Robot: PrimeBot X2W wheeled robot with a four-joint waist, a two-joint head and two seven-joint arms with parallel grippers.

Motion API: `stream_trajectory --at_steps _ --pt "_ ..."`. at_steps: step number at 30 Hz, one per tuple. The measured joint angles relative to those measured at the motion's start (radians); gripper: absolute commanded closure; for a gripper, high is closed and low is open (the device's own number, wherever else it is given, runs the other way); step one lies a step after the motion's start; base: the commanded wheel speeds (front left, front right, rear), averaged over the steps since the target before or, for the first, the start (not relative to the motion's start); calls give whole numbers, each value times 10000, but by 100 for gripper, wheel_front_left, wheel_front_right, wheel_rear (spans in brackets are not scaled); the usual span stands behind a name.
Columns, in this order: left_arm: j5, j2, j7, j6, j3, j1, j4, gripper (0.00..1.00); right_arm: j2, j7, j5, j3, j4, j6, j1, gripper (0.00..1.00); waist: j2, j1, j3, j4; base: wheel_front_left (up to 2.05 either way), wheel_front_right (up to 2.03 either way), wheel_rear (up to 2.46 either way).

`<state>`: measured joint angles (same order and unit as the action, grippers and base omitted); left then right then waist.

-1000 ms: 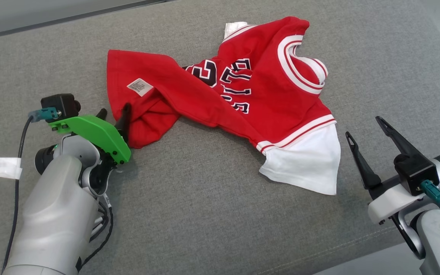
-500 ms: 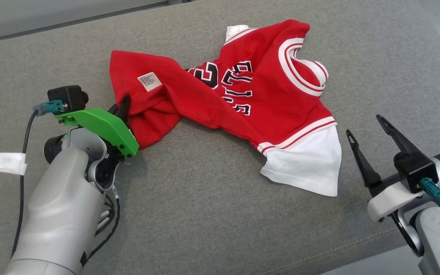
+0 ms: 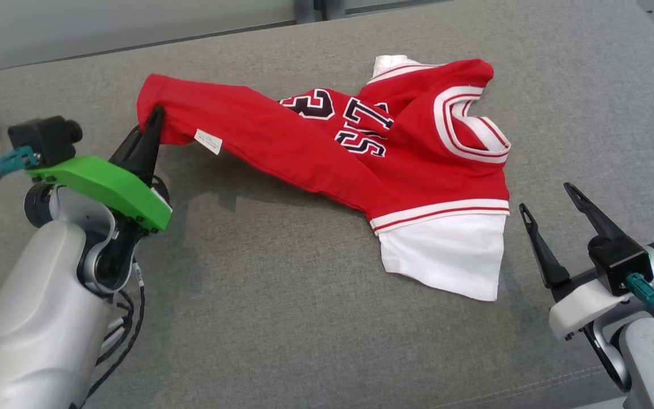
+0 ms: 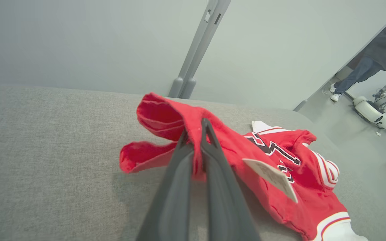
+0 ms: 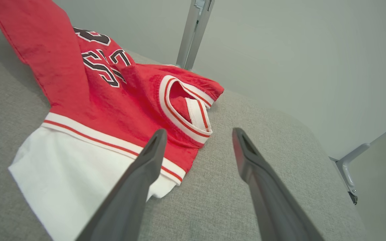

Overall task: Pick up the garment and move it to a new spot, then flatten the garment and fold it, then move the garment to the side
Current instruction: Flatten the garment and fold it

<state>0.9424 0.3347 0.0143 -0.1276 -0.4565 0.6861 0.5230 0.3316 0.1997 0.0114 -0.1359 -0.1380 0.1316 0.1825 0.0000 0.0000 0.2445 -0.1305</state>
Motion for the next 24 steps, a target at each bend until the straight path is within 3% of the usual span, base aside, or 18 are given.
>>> stream_trajectory --at_steps 6,14,24 --pt "82 527 491 27 -13 -1590 -1434 100 -33 -59 -4 29 -23 0 -233 0 0 0 -337 400 0 0 0" --pt "192 368 1223 462 -180 -3926 -2692 100 -48 -148 -38 161 -21 0 -642 0 0 0 -690 850 0 0 0" --pt "336 10 1749 437 -462 -5028 -2008 100 -134 -265 -100 77 -88 0 -920 0 0 0 -1018 1146 0 0 0"
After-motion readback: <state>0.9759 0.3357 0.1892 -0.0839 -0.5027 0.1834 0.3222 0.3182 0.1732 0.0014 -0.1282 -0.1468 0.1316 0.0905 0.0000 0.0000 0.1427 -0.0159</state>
